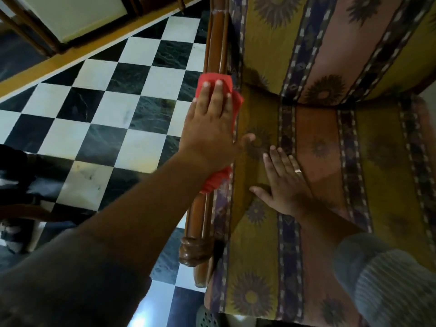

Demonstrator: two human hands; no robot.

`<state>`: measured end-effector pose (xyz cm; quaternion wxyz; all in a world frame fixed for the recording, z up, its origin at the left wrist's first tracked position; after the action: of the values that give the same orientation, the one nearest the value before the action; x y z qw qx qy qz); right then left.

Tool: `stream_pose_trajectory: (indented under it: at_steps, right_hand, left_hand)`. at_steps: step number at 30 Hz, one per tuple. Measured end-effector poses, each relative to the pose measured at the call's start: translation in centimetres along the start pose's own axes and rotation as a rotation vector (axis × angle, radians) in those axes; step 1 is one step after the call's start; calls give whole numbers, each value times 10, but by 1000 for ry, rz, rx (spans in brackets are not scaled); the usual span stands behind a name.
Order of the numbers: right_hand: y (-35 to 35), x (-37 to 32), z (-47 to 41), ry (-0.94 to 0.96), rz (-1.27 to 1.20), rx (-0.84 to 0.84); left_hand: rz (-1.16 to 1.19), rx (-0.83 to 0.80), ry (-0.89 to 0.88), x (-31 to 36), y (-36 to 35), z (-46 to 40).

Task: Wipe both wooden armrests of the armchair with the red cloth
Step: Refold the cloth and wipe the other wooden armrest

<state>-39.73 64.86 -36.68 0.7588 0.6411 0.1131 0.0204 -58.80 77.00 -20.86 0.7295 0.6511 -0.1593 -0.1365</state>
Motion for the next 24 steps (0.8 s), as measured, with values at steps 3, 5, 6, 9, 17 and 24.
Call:
stream_pose_trajectory:
  at_steps: [3, 5, 6, 9, 17, 24]
  right_hand:
    - [-3, 3, -1, -15, 3, -18]
    - [-1, 3, -2, -19, 10, -33]
    - [-1, 3, -2, -25, 10, -40]
    - [5, -7, 6, -43, -46, -53]
    - [47, -71, 33, -323, -892, -118]
    - [117, -142, 15, -429, -1367, 156]
  left_hand:
    - [85, 30, 24, 1, -5, 15]
    - [131, 49, 51, 1, -9, 33]
    - [146, 49, 61, 3, -12, 43]
    - [153, 35, 88, 7, -18, 85]
    - [689, -67, 230, 3, -7, 130]
    - [1162, -106, 1000, -6, 8, 130]
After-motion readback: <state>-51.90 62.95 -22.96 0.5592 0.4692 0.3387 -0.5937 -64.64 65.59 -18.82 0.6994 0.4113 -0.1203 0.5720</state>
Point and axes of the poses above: each hand's wrist, its own z-axis away from the middle knuckle, its own y-axis out of the back of the hand, x = y × z, the point moved 1 cm from there along -z, towards the middle knuckle, and after that the axes turned 8 degrees about y, right-handed, at the moved point
